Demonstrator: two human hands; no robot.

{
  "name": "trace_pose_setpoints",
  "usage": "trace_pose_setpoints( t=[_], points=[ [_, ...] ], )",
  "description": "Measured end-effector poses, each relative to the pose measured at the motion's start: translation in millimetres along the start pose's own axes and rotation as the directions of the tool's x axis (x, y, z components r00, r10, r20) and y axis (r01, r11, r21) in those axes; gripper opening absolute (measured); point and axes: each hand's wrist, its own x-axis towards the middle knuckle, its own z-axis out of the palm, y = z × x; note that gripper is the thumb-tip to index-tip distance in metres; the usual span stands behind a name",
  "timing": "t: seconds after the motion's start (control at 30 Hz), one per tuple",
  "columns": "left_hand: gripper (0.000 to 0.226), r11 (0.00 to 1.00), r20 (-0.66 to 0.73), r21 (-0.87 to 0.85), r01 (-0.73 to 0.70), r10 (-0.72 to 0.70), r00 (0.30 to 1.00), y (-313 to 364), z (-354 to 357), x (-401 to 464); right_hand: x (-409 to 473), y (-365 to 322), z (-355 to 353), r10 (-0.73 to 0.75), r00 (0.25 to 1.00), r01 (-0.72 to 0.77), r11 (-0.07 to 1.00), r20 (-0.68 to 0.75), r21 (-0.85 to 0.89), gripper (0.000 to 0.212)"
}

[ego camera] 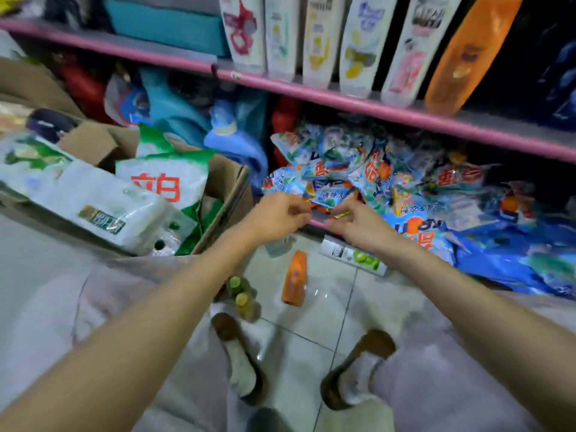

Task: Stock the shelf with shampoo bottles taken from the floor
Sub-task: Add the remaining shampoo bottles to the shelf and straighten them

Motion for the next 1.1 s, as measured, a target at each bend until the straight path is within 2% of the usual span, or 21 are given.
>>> trace_pose_setpoints(
  t=[0.1, 0.2, 0.4, 0.53, 0.63, 0.7, 0.8, 0.9, 1.1],
  points=[
    [0.027, 0.946, 0.024, 0.023, 0.324, -0.324, 0.946, -64.7, 42.7, -10.1, 18.2, 20.0, 47.2, 0.081, 0.993, -0.080, 0.997, 0.085, -0.018, 0.033],
    [0.042, 0.798, 0.026, -0.057, 0.600, -0.600, 0.800, -110.9, 85.1, -27.8, 33.8, 46.4, 84.0, 0.206, 0.966, -0.203, 0.978, 0.156, -0.038, 0.032],
    [0.055, 0.620, -0.004, -0.098, 0.778, -0.782, 0.623, -154.0, 145.8, -46.3, 79.9, 93.1, 138.1, 0.362, 0.906, -0.340, 0.931, 0.219, -0.129, 0.044],
    [0.052, 0.577, -0.020, -0.114, 0.808, -0.815, 0.579, -170.9, 170.6, -34.9, 112.2, 122.5, 178.2, 0.441, 0.859, -0.402, 0.896, 0.259, -0.191, 0.050],
    [0.034, 0.586, -0.051, -0.120, 0.801, -0.810, 0.584, -177.2, 184.4, -29.2, 127.7, 142.0, 205.3, 0.496, 0.833, -0.451, 0.865, 0.245, -0.218, 0.052],
    [0.031, 0.622, -0.120, -0.203, 0.756, -0.782, 0.612, -176.2, 191.2, -26.1, 136.4, 154.2, 221.6, 0.518, 0.827, -0.466, 0.850, 0.220, -0.246, 0.053],
    [0.029, 0.664, -0.122, -0.166, 0.729, -0.748, 0.653, -170.6, 198.0, -17.9, 148.1, 171.9, 243.9, 0.562, 0.801, -0.512, 0.821, 0.206, -0.253, 0.069],
    [0.034, 0.722, -0.076, -0.122, 0.681, -0.691, 0.719, -158.9, 202.1, -10.2, 154.6, 186.9, 259.9, 0.641, 0.746, -0.616, 0.768, 0.182, -0.176, 0.094],
    [0.042, 0.740, -0.094, -0.075, 0.668, -0.673, 0.734, -147.7, 210.8, 2.3, 169.8, 207.7, 273.2, 0.651, 0.757, -0.634, 0.754, 0.062, -0.175, 0.106]
  ],
)
